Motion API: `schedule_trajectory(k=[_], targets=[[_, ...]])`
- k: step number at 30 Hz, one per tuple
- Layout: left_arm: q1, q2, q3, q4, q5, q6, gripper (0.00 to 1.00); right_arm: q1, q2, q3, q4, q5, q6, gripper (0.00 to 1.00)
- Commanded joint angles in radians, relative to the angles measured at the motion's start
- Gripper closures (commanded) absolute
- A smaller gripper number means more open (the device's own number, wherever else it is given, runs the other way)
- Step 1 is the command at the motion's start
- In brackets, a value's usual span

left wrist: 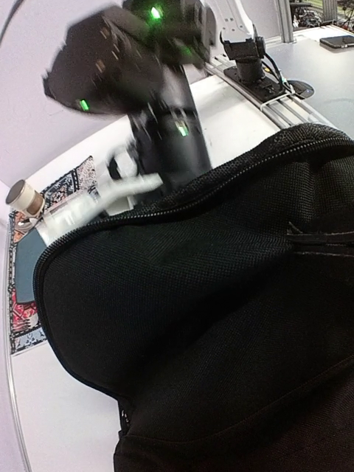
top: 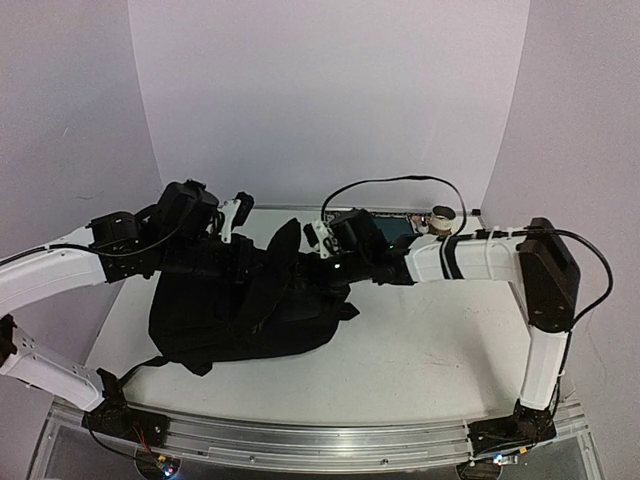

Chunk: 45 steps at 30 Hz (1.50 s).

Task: Pack the student bag
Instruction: Place the book in the largest pocket of the bag, then adjust the student bag at the center of the board.

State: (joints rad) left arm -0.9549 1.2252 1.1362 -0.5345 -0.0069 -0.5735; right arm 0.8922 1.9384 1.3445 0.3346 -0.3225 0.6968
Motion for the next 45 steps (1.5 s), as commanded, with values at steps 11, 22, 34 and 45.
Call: schedule_trajectory(k=[11, 22, 34, 45], targets=[[-0.01, 0.219, 0.035, 0.095, 0.054, -0.006, 0.53, -0.182, -0.142, -0.06, -0.377, 0.188, -0.347, 0.04], [0.06, 0.109, -0.038, -0.106, -0.181, -0.151, 0.02, -0.18, 0.057, 0.069, -0.381, 0.046, -0.285, 0.18], [0.152, 0.088, -0.158, -0.189, -0.238, -0.212, 0.0, -0.11, -0.03, -0.112, -0.366, -0.02, -0.234, 0.87], [0.164, 0.109, -0.083, -0.188, -0.288, -0.133, 0.01, 0.161, -0.275, -0.399, -0.275, 0.146, -0.013, 1.0]])
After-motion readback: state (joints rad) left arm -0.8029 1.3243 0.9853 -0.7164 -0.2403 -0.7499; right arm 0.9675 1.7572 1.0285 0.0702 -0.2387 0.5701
